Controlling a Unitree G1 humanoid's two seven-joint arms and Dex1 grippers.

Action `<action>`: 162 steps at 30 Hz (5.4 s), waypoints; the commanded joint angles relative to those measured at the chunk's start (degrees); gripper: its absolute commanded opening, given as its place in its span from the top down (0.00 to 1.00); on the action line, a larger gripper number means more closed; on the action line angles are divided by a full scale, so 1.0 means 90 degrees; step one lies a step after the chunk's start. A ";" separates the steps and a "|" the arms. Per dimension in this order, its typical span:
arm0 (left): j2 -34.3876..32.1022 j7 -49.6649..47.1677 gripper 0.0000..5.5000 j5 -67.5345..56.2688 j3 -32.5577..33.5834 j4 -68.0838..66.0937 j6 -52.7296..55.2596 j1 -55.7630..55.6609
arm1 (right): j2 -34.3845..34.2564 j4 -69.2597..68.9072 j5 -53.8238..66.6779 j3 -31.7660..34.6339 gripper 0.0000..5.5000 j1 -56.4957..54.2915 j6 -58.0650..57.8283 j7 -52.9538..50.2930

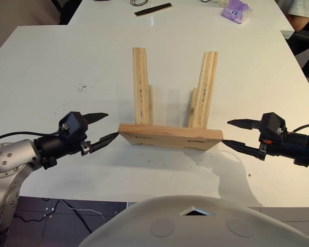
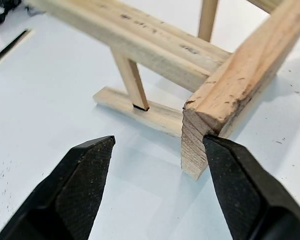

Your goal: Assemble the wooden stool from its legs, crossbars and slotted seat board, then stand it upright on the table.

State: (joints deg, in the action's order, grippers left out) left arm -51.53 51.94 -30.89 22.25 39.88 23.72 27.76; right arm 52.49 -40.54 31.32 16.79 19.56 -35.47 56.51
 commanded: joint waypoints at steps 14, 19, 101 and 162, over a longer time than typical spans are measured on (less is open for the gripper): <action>0.1172 -0.0240 0.40 0.2798 -0.2925 -0.3236 -0.2675 -0.0772 | -0.0977 0.2388 -0.2437 -0.2582 0.45 -0.0545 0.2334 -0.0559; 0.1233 -0.0169 0.40 0.2577 -0.3210 -0.2568 -0.2360 -0.0818 | -0.1003 0.2146 -0.2384 -0.2711 0.45 -0.0531 0.2240 -0.0552; 0.0513 -0.2250 0.21 0.0050 -0.3717 0.0225 -0.0349 -0.0578 | 0.0325 -0.0657 0.7002 0.0792 0.45 -0.1895 -0.0273 -0.3079; 0.5954 -1.1067 0.76 -0.7155 -0.1347 -0.0476 -0.1223 -0.3541 | -0.0707 0.0823 0.4951 0.0365 0.45 -0.3239 -0.0552 -0.2736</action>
State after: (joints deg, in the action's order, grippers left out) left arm 3.51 -46.26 -94.25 11.81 37.88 9.91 -7.97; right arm 45.89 -32.60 76.47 19.93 -9.85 -40.30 31.85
